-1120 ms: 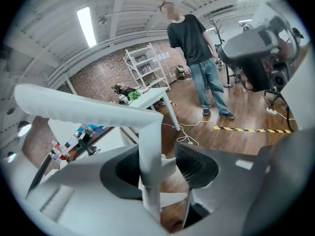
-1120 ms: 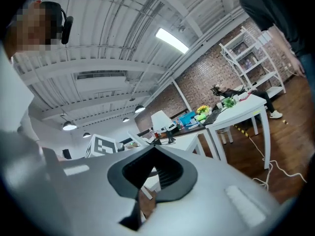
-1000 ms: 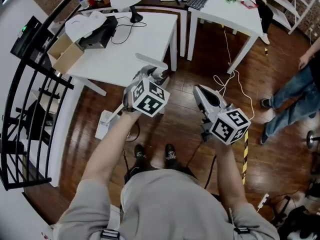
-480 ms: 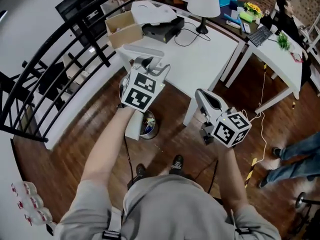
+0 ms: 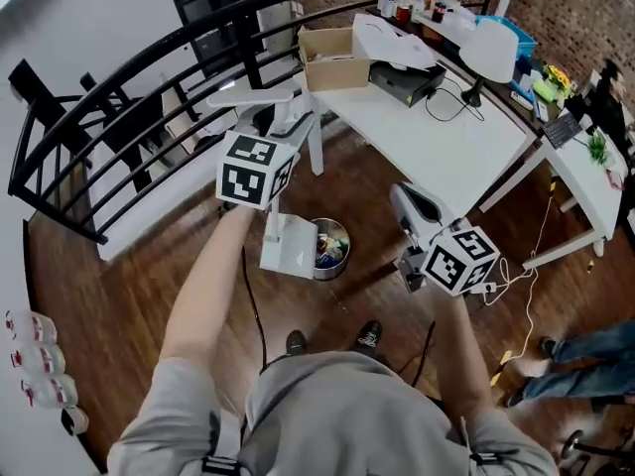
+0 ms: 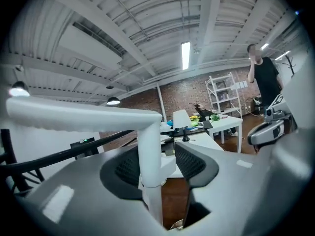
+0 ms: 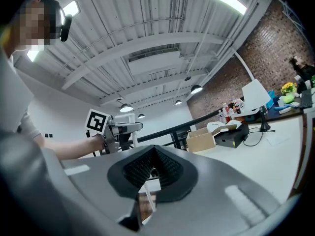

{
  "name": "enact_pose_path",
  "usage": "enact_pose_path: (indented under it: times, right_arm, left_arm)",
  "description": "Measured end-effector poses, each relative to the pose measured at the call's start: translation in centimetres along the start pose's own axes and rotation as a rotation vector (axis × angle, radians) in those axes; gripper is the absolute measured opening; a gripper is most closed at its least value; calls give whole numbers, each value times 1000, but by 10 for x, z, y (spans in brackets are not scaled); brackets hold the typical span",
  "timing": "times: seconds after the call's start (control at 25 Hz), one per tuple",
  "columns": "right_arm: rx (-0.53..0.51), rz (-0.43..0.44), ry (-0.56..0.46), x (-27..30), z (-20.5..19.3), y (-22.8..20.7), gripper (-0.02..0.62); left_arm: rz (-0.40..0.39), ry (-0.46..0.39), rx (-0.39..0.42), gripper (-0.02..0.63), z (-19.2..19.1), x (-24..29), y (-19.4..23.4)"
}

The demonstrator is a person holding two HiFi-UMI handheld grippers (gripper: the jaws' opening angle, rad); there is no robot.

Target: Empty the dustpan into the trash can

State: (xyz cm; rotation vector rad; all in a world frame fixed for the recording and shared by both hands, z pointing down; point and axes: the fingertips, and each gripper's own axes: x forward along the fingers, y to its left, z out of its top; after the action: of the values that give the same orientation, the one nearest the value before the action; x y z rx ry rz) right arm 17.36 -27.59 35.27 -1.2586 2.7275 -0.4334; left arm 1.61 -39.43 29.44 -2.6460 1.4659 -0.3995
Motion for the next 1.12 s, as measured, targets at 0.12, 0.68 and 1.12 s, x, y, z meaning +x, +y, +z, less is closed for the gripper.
enact_pose_path:
  times: [0.12,0.68,1.12]
  right_arm:
    - [-6,15,7,20,-8,26,0]
    - [-28,108,44,97,-46,141,0]
    - [-43,62,95,108,-77,143,0]
  left_arm:
    - [59,-22,-57,204,-5,-34,43]
    - [253,-78,-194,201,-56,-170,165]
    - [347,-11,-352,198,-213,-173,184]
